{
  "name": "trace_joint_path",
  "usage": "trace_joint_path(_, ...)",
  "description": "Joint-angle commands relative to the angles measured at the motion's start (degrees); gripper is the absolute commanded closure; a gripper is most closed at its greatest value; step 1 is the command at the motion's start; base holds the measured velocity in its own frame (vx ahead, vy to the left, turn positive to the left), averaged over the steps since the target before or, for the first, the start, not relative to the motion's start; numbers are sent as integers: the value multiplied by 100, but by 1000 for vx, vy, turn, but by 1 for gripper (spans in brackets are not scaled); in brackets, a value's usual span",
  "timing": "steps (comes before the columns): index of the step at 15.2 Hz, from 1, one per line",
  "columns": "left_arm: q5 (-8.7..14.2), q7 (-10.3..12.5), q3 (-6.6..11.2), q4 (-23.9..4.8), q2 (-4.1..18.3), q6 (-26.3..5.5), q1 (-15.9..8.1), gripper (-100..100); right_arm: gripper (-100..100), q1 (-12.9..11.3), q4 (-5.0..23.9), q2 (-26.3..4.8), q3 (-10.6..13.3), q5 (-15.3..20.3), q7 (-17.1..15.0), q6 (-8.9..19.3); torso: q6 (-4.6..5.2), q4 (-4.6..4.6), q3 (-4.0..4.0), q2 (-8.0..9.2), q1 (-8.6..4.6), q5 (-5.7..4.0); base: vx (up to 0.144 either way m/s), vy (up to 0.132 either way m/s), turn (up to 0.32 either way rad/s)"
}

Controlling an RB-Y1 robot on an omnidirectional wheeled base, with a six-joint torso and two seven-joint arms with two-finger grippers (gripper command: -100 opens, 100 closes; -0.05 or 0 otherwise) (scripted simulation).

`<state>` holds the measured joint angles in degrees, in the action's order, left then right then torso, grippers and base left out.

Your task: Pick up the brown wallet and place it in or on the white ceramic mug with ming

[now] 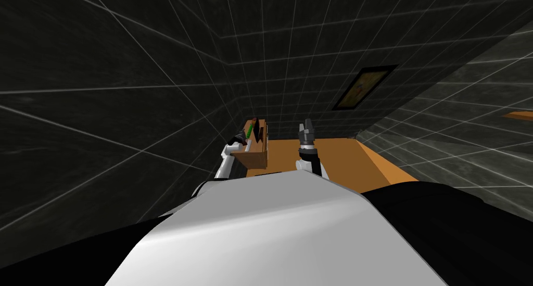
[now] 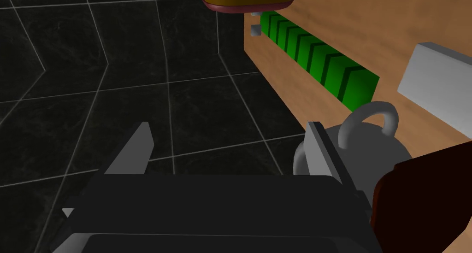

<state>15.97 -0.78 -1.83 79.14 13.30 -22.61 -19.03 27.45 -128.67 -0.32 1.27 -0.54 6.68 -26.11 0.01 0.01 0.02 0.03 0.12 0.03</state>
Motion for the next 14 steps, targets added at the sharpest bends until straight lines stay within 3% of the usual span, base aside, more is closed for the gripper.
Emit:
trace_joint_path(1, 36, 46, 3, -286, -24, -286, -237, -100, 0, 0, 0, 0, 0, 0, 0, 0, 0, 0, 0, 0, 0, 0, -20, 41, -6)
trace_joint_path(2, 36, 46, 3, -312, -24, -393, -237, -100, 0, 0, 0, 0, 0, 0, 0, 0, 0, 0, 0, 0, 2, 0, -16, 35, -7)
trace_joint_path(3, 96, 100, -2, -483, -54, -533, -460, -100, 0, 0, 0, 0, 0, 0, 0, 0, -1, 0, 1, 1, 2, 1, -28, 45, 1)
trace_joint_path(5, 96, 100, -2, -673, -54, -769, -534, -100, 0, 0, 0, 0, 0, 0, 0, 0, 0, 1, 2, 3, 6, 1, -17, 44, -9)
trace_joint_path(6, 155, 154, -6, -822, -85, -909, -759, -100, 0, 0, 0, 0, 0, 0, 0, 0, -2, 0, 1, 1, 5, 1, -14, 42, 1)
trace_joint_path(8, 155, 154, -6, -1031, -85, -1132, -829, -100, 0, 0, 0, 0, 0, 0, 0, 0, 0, 0, 0, 0, 6, 1, -13, 43, -4)
trace_joint_path(9, 211, 208, -9, -1184, -119, -1264, -1053, -100, 0, 0, 0, 0, 0, 0, 0, 0, -1, -1, -1, -1, 4, 1, 1, 25, 16)
trace_joint_path(11, 211, 208, -9, -1384, -119, -1490, -1120, -100, 0, 1, 0, 0, 0, 0, 0, 0, -2, -1, -4, -8, -4, -1, 10, 9, 30)
trace_joint_path(12, 265, 260, -12, -1554, -152, -1621, -1361, -100, 0, 0, 0, 0, 0, 0, 0, 0, -1, -2, -5, -8, -8, -1, 6, 7, 21)
trace_joint_path(14, 265, 260, -12, -1732, -152, -1842, -1407, -100, 0, 1, 0, 0, 0, 0, 0, 0, -1, -2, -5, -10, -9, -2, 9, 11, 32)
